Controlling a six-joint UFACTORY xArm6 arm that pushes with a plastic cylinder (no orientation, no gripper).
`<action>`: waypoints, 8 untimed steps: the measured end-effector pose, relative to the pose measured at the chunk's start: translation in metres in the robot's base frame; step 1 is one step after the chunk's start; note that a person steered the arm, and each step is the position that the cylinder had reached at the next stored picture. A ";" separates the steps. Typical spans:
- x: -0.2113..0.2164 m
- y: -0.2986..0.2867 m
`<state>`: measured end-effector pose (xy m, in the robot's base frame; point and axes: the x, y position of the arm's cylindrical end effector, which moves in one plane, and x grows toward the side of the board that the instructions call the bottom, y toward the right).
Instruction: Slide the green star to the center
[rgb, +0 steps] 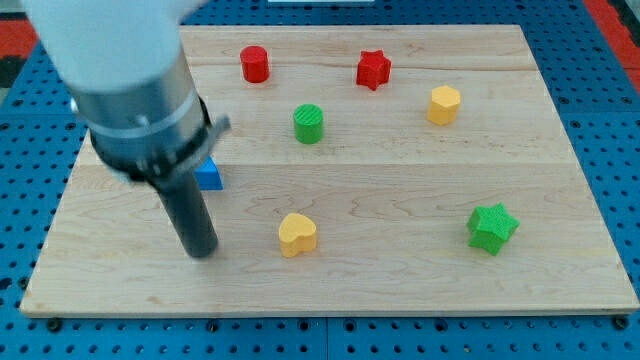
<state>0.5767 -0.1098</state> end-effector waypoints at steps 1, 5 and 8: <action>0.020 0.062; -0.090 0.095; -0.004 0.282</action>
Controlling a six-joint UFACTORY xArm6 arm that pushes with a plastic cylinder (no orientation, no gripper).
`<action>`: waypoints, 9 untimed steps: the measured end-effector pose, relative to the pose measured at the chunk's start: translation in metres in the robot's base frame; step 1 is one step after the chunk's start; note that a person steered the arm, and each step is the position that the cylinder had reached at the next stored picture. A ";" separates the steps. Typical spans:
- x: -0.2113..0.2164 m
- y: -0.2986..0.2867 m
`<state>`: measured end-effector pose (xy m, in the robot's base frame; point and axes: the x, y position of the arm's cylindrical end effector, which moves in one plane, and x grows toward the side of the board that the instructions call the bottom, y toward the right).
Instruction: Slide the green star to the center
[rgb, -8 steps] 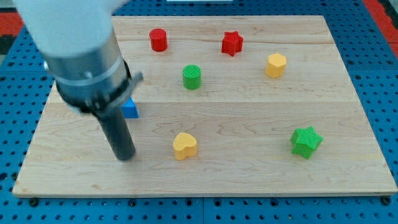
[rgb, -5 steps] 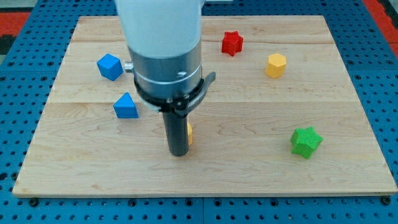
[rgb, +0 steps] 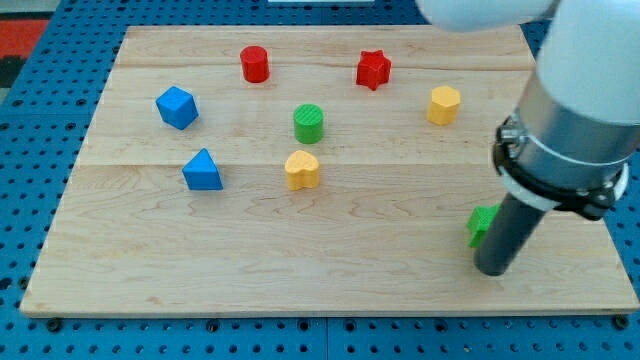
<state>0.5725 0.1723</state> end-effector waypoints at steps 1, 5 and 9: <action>-0.022 0.034; -0.117 -0.016; -0.151 0.013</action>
<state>0.4212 0.1852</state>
